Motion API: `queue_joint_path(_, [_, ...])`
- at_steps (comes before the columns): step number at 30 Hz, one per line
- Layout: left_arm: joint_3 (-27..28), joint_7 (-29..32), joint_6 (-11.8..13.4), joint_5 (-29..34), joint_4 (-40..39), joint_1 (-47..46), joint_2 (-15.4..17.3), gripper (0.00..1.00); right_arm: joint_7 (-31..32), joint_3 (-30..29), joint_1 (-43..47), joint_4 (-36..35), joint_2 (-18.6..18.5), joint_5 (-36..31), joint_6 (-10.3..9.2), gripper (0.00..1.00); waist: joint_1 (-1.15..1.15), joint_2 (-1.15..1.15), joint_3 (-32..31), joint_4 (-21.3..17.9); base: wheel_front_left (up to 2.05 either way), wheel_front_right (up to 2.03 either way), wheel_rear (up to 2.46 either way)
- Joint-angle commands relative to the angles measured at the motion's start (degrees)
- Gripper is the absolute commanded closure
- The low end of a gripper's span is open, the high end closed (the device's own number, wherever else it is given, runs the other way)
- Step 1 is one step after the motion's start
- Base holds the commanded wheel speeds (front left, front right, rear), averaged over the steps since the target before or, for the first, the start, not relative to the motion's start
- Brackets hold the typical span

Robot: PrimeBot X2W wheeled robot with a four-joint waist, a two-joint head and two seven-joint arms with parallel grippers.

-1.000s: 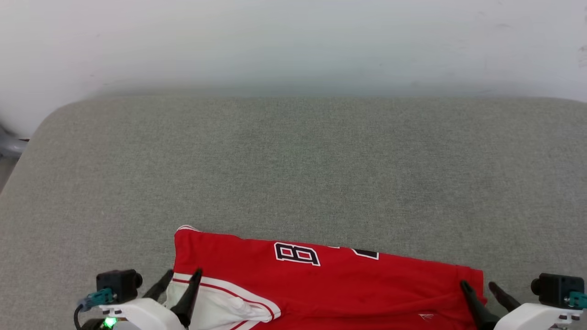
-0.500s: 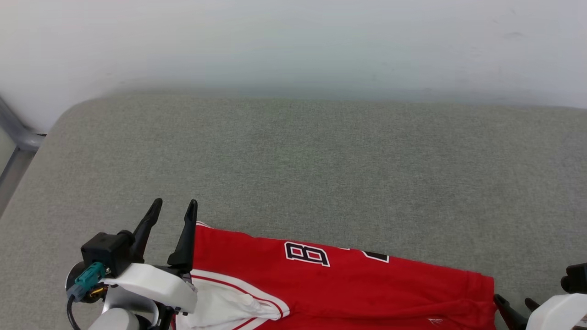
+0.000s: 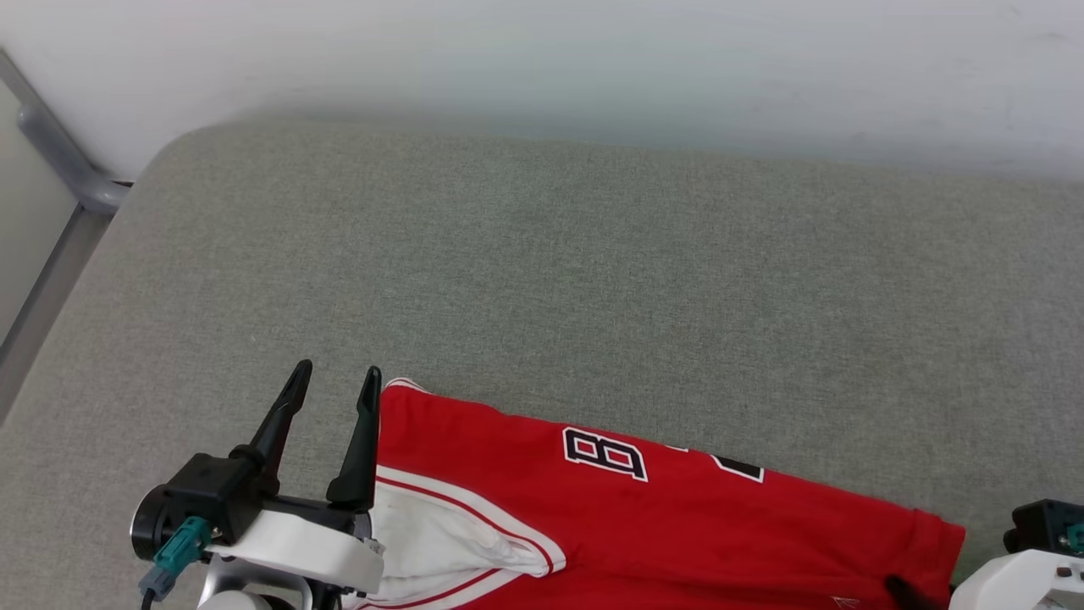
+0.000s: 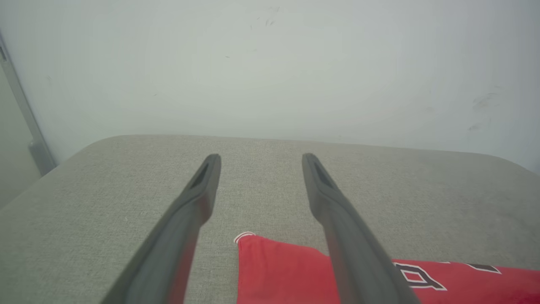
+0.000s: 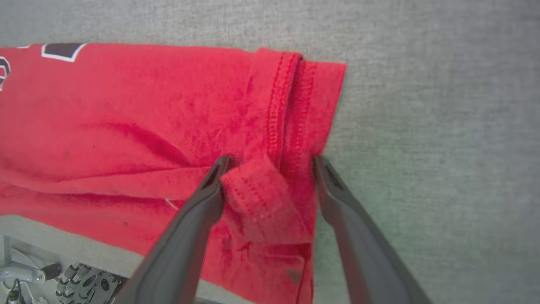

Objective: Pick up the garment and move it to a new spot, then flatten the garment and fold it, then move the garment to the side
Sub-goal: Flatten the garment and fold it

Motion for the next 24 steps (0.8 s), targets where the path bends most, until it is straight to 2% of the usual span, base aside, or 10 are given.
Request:
queue_joint_path(1, [0.57,-0.26,-0.57,0.48,-0.26,0.72,-0.85,0.0,0.63,0.46,0.08,1.44,0.55,0.48,-0.04,0.0,0.0,0.0,0.69,0.48,0.0,0.0,0.0])
queue_joint_path(5, [1.47,-0.26,-1.44,1.58,-0.07,0.85,-1.79,0.0,1.55,1.83,0.67,3.89,1.48,1.6,-0.03,0.0,0.0,0.0,1.11,0.7,0.0,0.0,0.0])
queue_joint_path(6, [1.73,-0.27,-1.78,1.92,0.11,0.92,-2.05,0.0,1.92,2.22,0.73,4.51,1.69,1.8,-0.03,0.08,0.0,0.0,1.19,0.68,0.0,0.0,0.0])
queue_joint_path(7, [1.95,-0.27,-2.04,2.22,0.22,0.93,-2.3,0.0,1.95,2.49,0.55,5.04,1.88,2.03,-0.03,0.53,0.0,0.0,1.28,0.62,0.0,0.0,0.0])
queue_joint_path(9, [2.16,-0.27,-2.56,2.97,0.66,1.11,-2.61,0.0,1.74,2.83,0.06,5.83,2.12,2.5,-0.03,1.0,0.0,0.0,1.21,0.45,0.0,0.0,0.0])
queue_joint_path(12, [2.89,-0.27,-3.07,3.76,1.28,1.39,-2.91,0.0,1.23,3.0,-1.16,5.68,1.65,2.86,-0.03,1.0,0.0,0.0,0.61,0.01,0.0,0.0,0.0])
queue_joint_path(18, [3.83,-0.28,-3.54,4.86,2.08,2.43,-3.29,0.0,0.81,2.65,-3.76,3.5,-1.63,3.52,-0.04,1.0,0.0,0.0,-1.65,-1.12,0.0,0.0,0.0])
queue_joint_path(24, [4.22,-0.28,-3.64,5.55,2.1,3.65,-3.15,0.0,2.36,-0.51,-4.51,1.82,-4.45,3.28,-0.04,1.0,0.0,0.0,-3.62,-1.97,0.0,0.0,0.0])
